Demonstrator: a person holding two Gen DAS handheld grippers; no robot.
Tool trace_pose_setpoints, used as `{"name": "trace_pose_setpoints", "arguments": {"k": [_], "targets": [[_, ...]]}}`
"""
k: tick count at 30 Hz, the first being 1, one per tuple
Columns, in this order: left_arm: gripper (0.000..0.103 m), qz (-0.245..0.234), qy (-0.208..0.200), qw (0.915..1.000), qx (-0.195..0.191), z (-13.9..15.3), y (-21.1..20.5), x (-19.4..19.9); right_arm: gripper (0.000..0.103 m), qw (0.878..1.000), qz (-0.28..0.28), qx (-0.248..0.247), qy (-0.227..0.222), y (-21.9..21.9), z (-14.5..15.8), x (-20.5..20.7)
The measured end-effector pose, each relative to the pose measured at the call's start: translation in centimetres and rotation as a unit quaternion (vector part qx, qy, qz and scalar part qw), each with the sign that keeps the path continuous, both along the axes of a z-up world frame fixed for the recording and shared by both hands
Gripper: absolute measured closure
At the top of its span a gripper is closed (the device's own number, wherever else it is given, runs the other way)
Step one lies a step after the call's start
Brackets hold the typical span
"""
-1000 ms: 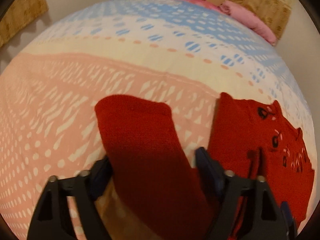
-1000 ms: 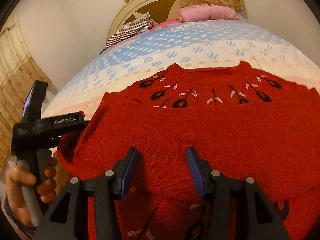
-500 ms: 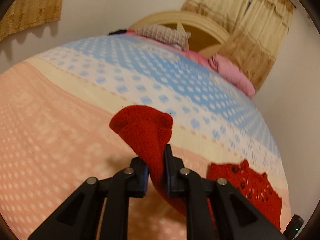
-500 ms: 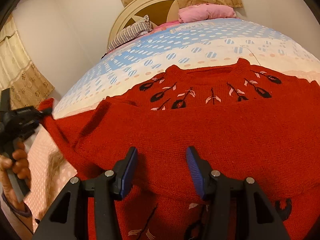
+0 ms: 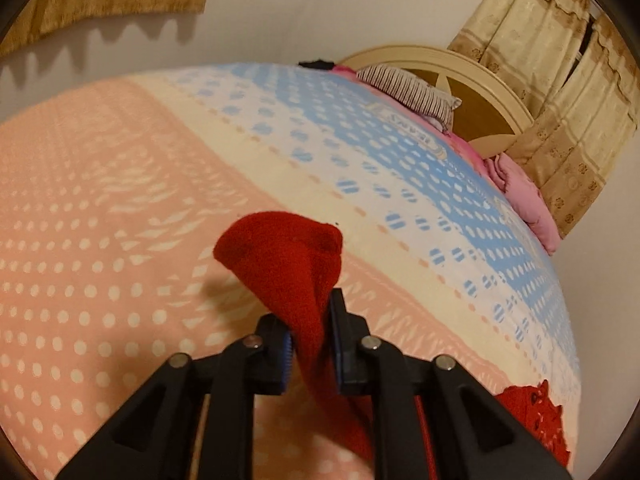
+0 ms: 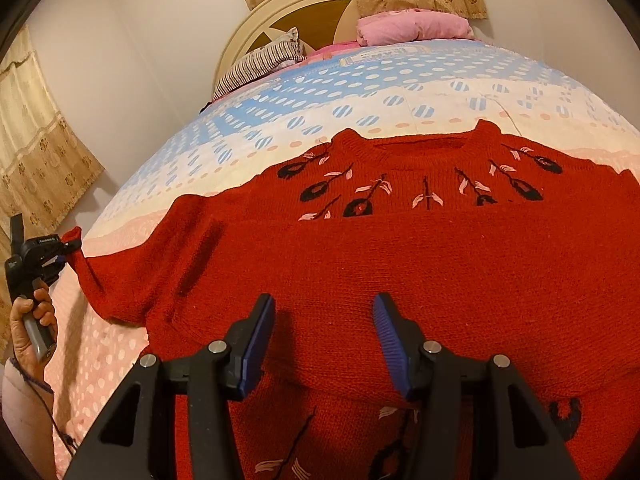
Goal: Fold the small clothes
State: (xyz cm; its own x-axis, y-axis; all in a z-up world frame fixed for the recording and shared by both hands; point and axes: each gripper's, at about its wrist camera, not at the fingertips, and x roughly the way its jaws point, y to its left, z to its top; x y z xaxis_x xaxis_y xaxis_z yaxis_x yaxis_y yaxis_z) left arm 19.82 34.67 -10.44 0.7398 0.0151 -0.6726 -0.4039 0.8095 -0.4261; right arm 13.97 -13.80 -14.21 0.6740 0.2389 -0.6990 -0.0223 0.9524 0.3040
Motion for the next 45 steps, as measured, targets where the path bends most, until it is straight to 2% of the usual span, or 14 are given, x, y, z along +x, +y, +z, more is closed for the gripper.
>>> {"name": "trace_pose_setpoints", "arguments": {"k": [2, 4, 8, 12, 18, 20, 22, 26, 29, 30, 32, 34, 40, 45], "targets": [[0.058, -0.002, -0.003, 0.9992, -0.039, -0.9, 1.2, -0.7, 0.05, 1.0, 0.0, -0.014, 0.005, 0.4, 0.3, 0.1], [0.027, 0.017, -0.011, 0.9982, -0.056, -1.1, 2.3, -1.7, 0.05, 1.0, 0.002, -0.027, 0.0, 1.1, 1.4, 0.0], [0.023, 0.074, -0.024, 0.9931, -0.087, -1.4, 4.2, -4.2, 0.05, 0.999, 0.033, -0.008, -0.021, 3.5, 3.2, 0.0], [0.023, 0.096, -0.005, 0.9903, -0.1, -1.8, 4.0, -5.0, 0.05, 0.995, 0.087, -0.035, -0.015, 8.0, 2.5, 1.1], [0.023, 0.01, 0.051, 0.9984, 0.024, 0.1, -2.2, -1.6, 0.048, 0.991, 0.116, -0.061, 0.007, 10.3, 0.4, 1.9], [0.02, -0.014, 0.096, 0.9939, 0.053, -0.1, -4.5, 1.0, 0.048, 0.992, 0.116, -0.051, 0.007, 10.0, 0.3, 1.9], [0.02, 0.002, 0.148, 0.9861, 0.076, -1.3, -5.2, 2.8, 0.048, 0.993, 0.113, -0.04, 0.006, 9.6, 0.2, 1.9], [0.035, 0.023, 0.173, 0.9738, 0.145, -2.4, -6.4, 3.4, 0.048, 0.993, 0.11, -0.036, 0.003, 9.5, 0.0, 1.7], [0.071, 0.024, 0.145, 0.9795, 0.138, -2.2, -5.7, 2.0, 0.048, 0.993, 0.109, -0.033, 0.003, 9.4, -0.1, 1.8], [0.091, 0.023, 0.135, 0.9824, 0.127, -2.1, -5.2, 1.7, 0.048, 0.993, 0.11, -0.033, 0.003, 9.4, -0.1, 1.8], [0.093, 0.024, 0.105, 0.9915, 0.073, -2.0, -3.3, 0.6, 0.048, 0.993, 0.11, -0.035, 0.003, 9.5, -0.1, 1.8], [0.095, 0.03, 0.082, 0.9951, 0.048, -1.5, -2.1, -0.1, 0.048, 0.993, 0.109, -0.035, 0.002, 9.5, 0.0, 1.7], [0.096, 0.009, 0.008, 0.9979, 0.064, 2.7, -4.2, -0.9, 0.048, 0.997, 0.065, 0.014, -0.027, 6.6, 2.2, 0.2], [0.096, -0.081, -0.077, 0.9888, 0.099, 7.8, -11.1, -0.9, 0.048, 0.999, 0.013, 0.03, -0.041, 2.4, 4.1, -1.8]]}}
